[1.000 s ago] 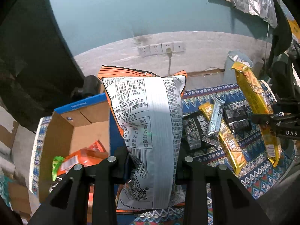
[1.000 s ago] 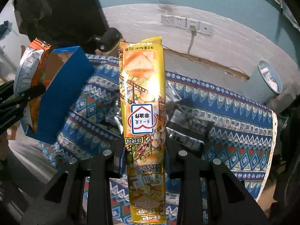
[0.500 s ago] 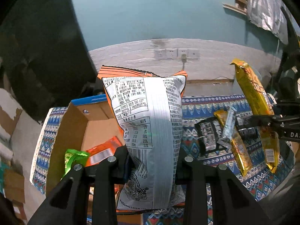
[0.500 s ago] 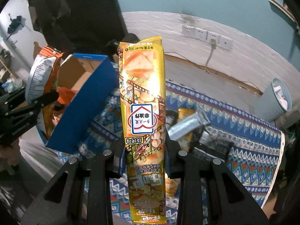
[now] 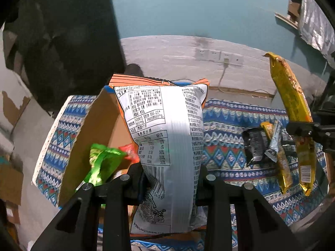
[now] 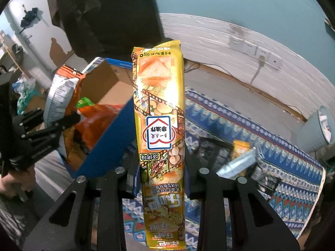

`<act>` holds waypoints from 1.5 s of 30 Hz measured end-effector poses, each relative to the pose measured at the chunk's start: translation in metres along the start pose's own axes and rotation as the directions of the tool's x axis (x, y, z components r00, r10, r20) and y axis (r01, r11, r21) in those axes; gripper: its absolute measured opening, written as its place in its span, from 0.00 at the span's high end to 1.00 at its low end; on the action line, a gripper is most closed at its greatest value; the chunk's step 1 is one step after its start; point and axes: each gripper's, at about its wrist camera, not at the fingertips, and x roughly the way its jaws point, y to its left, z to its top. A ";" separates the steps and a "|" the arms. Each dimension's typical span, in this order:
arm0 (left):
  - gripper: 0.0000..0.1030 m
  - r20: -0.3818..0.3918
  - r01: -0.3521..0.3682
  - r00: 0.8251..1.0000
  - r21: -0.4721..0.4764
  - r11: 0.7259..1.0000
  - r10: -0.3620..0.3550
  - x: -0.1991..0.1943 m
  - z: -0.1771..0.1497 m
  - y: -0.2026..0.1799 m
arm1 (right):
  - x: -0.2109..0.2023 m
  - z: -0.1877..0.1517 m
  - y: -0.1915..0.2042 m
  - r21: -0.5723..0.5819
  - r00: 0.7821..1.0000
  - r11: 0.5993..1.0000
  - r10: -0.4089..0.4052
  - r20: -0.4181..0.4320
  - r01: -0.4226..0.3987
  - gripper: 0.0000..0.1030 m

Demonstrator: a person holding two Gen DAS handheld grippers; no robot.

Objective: Organize snacks
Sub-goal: 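Carry both bags over the cardboard box and open both grippers, then move both tools back over the remaining snacks on the cloth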

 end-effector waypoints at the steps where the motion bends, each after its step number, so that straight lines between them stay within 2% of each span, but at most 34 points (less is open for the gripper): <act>1: 0.68 0.000 -0.002 1.000 -0.009 1.000 0.002 0.000 -0.001 0.005 | 0.004 0.005 0.009 -0.010 1.000 1.000 0.007 -0.003 -0.007 0.71; 18: 0.68 -0.006 -0.060 0.998 -0.132 0.989 0.060 0.008 -0.013 0.082 | 0.061 0.067 0.090 -0.073 0.995 0.993 0.089 -0.049 -0.093 0.71; 24: 0.68 -0.017 -0.084 0.996 -0.166 0.982 0.083 0.013 -0.012 0.105 | 0.082 0.088 0.115 -0.095 0.993 0.990 0.095 -0.070 -0.102 0.71; 30: 0.68 -0.009 -0.113 0.994 -0.176 0.978 0.113 0.017 -0.003 0.121 | 0.097 0.100 0.128 -0.094 0.992 0.990 0.096 -0.080 -0.103 0.71; 33: 0.68 -0.026 -0.107 0.994 -0.179 0.978 0.104 0.024 0.000 0.124 | 0.102 0.103 0.131 -0.089 0.993 0.991 0.092 -0.080 -0.099 0.70; 35: 0.65 -0.041 -0.122 0.992 -0.183 0.976 0.117 0.027 0.000 0.123 | 0.103 0.104 0.130 -0.082 0.993 0.992 0.088 -0.077 -0.095 0.67; 38: 0.53 -0.046 -0.126 0.992 -0.172 0.977 0.120 0.028 -0.001 0.119 | 0.100 0.105 0.130 -0.090 0.994 0.992 0.078 -0.076 -0.084 0.63; 40: 0.36 -0.036 -0.141 0.990 -0.164 0.976 0.137 0.025 0.001 0.115 | 0.096 0.105 0.130 -0.097 0.994 0.991 0.081 -0.068 -0.087 0.58; 43: 0.19 -0.002 -0.155 0.988 -0.158 0.975 0.156 0.017 0.005 0.110 | 0.087 0.105 0.128 -0.114 0.996 0.991 0.065 -0.054 -0.070 0.48; 45: 0.18 0.009 -0.152 0.988 -0.159 0.976 0.155 0.015 0.007 0.108 | 0.082 0.102 0.126 -0.123 0.997 0.991 0.055 -0.045 -0.061 0.43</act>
